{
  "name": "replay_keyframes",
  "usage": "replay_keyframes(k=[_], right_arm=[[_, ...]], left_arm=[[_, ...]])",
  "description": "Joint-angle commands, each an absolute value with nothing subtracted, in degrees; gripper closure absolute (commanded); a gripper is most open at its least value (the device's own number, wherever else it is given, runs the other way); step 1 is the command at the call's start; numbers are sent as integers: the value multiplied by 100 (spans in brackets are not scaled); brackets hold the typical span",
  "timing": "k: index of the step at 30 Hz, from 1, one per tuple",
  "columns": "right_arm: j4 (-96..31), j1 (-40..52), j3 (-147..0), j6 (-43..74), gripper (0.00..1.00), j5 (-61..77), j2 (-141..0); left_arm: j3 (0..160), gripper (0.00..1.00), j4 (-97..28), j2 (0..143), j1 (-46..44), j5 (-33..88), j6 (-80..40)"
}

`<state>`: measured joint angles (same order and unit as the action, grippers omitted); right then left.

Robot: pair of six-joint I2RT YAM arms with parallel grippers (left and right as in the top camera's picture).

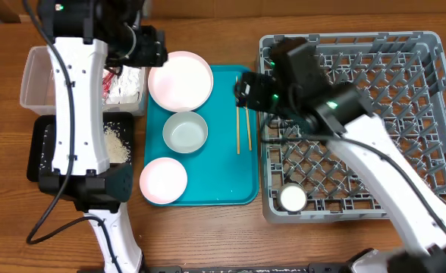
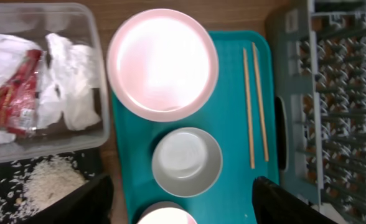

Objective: Sort waste into correct bins and load items into the dishwasher
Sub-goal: 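Move the right gripper to the white bowl on the teal tray and grasp it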

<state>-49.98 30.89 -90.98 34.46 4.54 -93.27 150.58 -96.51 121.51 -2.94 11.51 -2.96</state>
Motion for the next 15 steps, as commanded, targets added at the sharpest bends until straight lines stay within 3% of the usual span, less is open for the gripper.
replay_keyframes(k=[1,6,11,15], right_arm=[[-4578,3155,-9159,3404,16,720,-10009],[-4355,3264,-9161,3406,21,871,-10707],[-4340,3494,-9161,3404,35,1122,-11277],[-4241,3750,-9159,3406,37,1166,-11609]], left_arm=[[15168,27,-9679,12053,-213,847,-519],[15168,26,-9679,12053,-172,692,-521],[15165,22,-9677,12053,-174,576,-521],[15165,18,-9655,12060,-174,572,-519]])
